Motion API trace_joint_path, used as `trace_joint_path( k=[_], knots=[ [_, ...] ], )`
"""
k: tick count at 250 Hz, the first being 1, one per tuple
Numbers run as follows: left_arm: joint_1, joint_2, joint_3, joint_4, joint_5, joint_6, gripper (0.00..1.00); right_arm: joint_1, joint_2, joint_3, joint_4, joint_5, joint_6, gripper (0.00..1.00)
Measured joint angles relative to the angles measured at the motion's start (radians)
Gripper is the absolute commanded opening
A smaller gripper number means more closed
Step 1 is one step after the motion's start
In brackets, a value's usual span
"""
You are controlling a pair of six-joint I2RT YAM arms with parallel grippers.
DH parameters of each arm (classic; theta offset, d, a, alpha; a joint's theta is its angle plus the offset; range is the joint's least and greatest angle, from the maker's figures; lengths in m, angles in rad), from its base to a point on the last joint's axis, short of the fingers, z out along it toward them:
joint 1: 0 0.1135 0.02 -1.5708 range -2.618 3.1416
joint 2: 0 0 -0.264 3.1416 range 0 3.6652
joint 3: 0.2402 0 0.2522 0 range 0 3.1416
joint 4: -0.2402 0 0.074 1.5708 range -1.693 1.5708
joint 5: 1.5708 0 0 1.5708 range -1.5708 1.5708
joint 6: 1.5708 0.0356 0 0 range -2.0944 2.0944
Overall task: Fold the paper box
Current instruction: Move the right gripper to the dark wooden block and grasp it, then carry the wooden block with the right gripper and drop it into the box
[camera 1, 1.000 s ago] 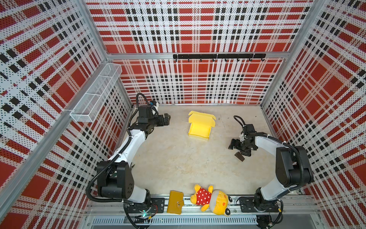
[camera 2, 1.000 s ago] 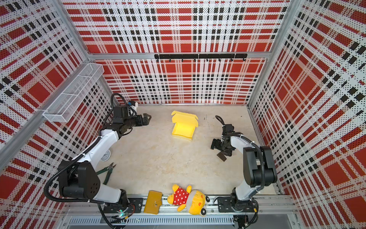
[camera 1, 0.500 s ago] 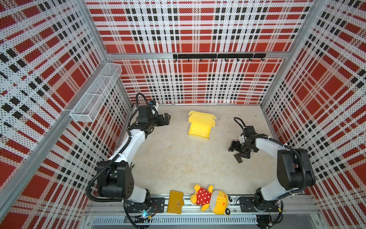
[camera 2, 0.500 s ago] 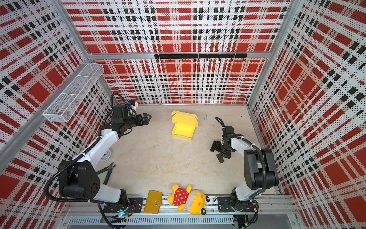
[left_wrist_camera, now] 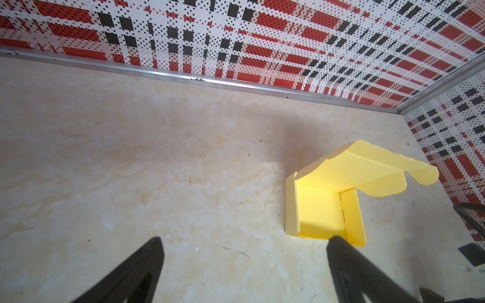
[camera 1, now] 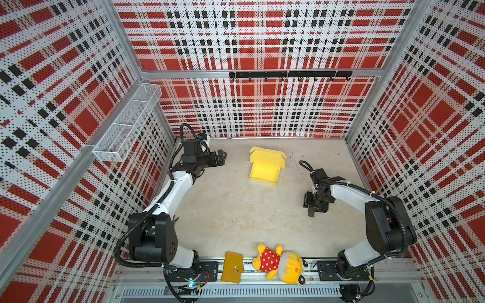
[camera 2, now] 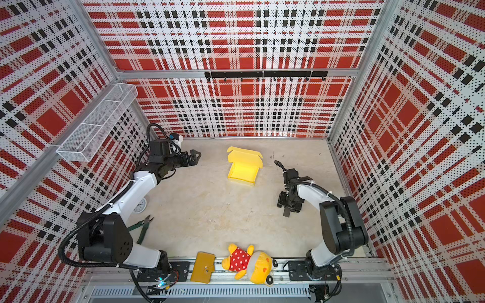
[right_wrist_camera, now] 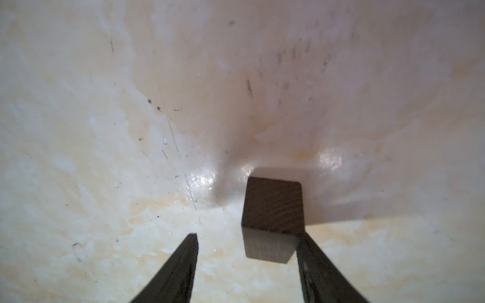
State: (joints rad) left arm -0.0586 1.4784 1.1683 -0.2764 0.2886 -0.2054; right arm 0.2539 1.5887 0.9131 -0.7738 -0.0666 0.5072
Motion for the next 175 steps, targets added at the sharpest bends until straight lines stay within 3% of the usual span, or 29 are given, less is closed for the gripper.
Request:
trace_joint_path(
  k=[74, 114, 175],
  knots=[
    [0.000, 0.000, 0.000, 0.000, 0.000, 0.000, 0.99, 0.007, 0.052, 0.028, -0.031, 0.069, 0.009, 0.47],
    [0.000, 0.000, 0.000, 0.000, 0.000, 0.000, 1.00, 0.007, 0.054, 0.032, -0.043, 0.079, 0.013, 0.35],
    [0.006, 0.000, 0.000, 0.000, 0.000, 0.000, 0.99, 0.007, 0.054, 0.041, -0.055, 0.082, 0.013, 0.30]
  ],
)
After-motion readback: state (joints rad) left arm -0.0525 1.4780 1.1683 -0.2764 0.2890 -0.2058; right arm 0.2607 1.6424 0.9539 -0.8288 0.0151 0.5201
